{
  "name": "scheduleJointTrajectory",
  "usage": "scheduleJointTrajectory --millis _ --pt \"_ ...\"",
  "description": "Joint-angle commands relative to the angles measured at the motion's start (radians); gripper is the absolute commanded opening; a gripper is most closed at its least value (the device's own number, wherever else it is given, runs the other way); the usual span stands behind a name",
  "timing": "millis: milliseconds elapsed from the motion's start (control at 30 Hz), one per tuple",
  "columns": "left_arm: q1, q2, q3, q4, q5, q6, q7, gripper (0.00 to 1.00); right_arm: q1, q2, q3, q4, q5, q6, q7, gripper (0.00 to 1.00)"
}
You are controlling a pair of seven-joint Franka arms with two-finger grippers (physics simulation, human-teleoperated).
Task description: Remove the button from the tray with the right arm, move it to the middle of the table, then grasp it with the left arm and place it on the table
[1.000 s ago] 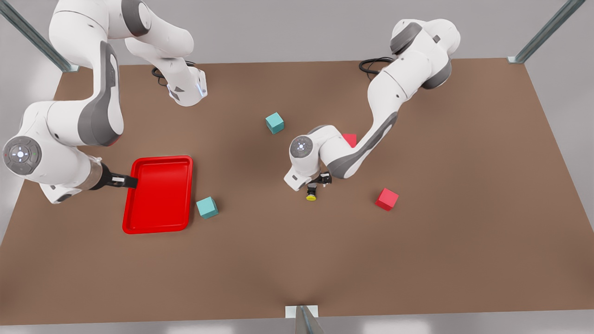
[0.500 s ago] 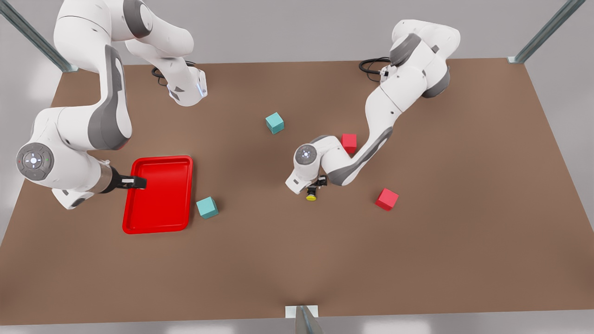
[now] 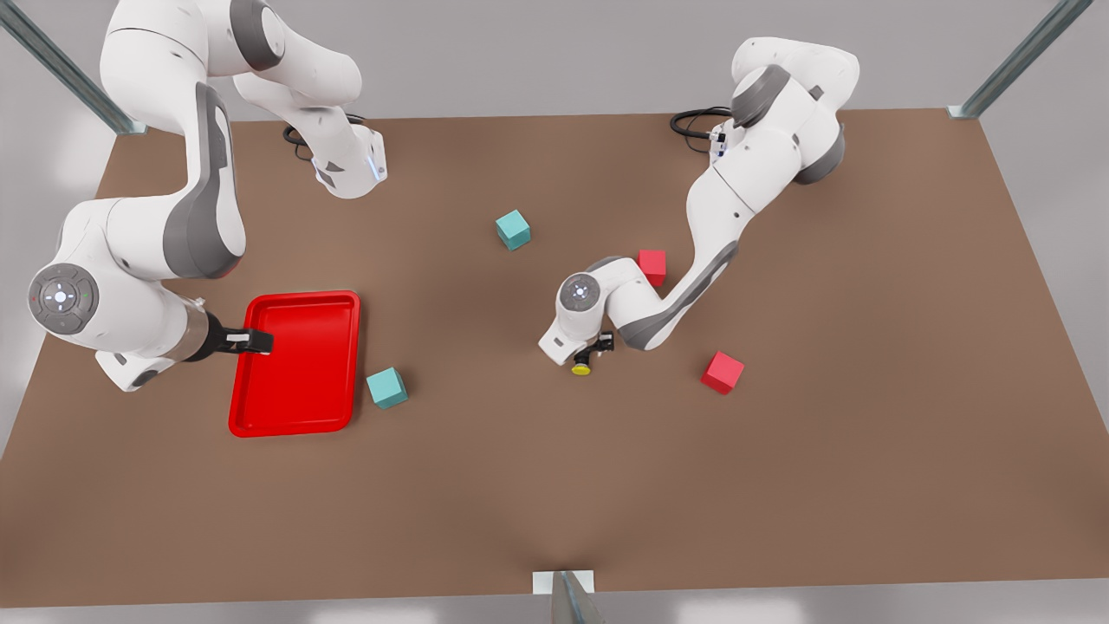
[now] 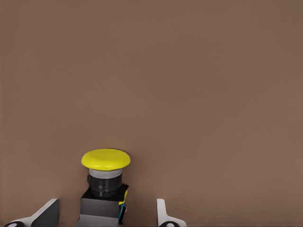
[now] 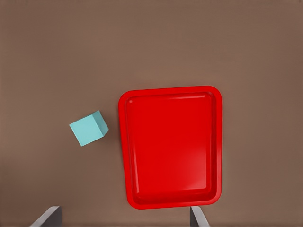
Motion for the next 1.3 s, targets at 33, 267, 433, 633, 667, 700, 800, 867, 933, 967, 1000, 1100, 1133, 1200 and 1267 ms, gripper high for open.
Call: scheduleJointTrajectory --millis 33,267,433,633,667,700,800,867,933,967,1000,1100,1133,1200,1267 --pt "0.012 -0.005 0.0 -0.013 0.003 0.005 0.018 1.0 0.001 -0.001 0.0 -0.001 0.001 0.003 -0.008 1.0" --pt "0.017 -0.003 -0.002 -0.011 0.003 0.008 0.018 0.61 0.0 0.002 0.0 -0.006 0.001 0.014 -0.008 1.0" --pt "0.023 -0.005 -0.002 -0.01 0.003 -0.004 0.018 0.41 0.0 0.0 0.0 -0.004 0.001 0.013 -0.008 1.0" --pt "0.095 -0.04 -0.071 0.031 -0.013 -0.154 0.059 0.4 0.0 0.002 0.0 -0.006 0.001 0.013 -0.008 1.0" --pt "0.135 -0.044 -0.128 0.073 -0.014 -0.257 0.042 0.4 0.0 0.002 0.0 -0.004 0.001 0.013 -0.008 1.0" --pt "0.166 -0.046 -0.163 0.116 -0.028 -0.338 0.02 0.4 0.0 0.002 0.0 -0.004 0.001 0.013 -0.008 1.0" --pt "0.161 -0.052 -0.21 0.246 -0.028 -0.354 -0.439 0.4 0.0 0.002 0.0 -0.006 0.001 0.014 -0.008 1.0" --pt "0.16 -0.055 -0.207 0.301 -0.02 -0.351 -0.64 0.4 0.0 0.002 0.0 -0.006 0.001 0.013 -0.008 1.0" --pt "0.123 -0.081 -0.189 0.312 0.12 -0.358 -0.903 0.4 0.0 0.002 0.0 -0.006 0.001 0.013 -0.008 1.0" --pt "0.114 -0.081 -0.189 0.311 0.19 -0.366 -0.994 0.39 0.0 0.002 0.0 -0.006 0.001 0.013 -0.008 1.0" --pt "0.083 -0.081 -0.16 0.312 0.259 -0.426 -1.027 0.39 0.0 0.002 0.0 -0.006 0.001 0.013 -0.008 1.0" --pt "-0.159 -0.077 0.19 0.34 0.257 -0.42 -1.12 0.4 0.0 0.002 0.0 -0.004 0.001 0.011 -0.008 1.0" --pt "-0.227 -0.066 0.296 0.361 0.253 -0.418 -1.194 0.4 0.0 0.002 0.0 -0.006 0.001 0.013 -0.008 1.0" --pt "-0.364 -0.032 0.503 0.361 0.24 -0.426 -1.28 0.4 0.0 0.002 0.0 -0.004 0.001 0.013 -0.008 1.0" --pt "-0.448 -0.006 0.61 0.357 0.24 -0.44 -1.283 0.4 -0.002 0.003 0.0 -0.006 0.001 0.013 -0.008 1.0"
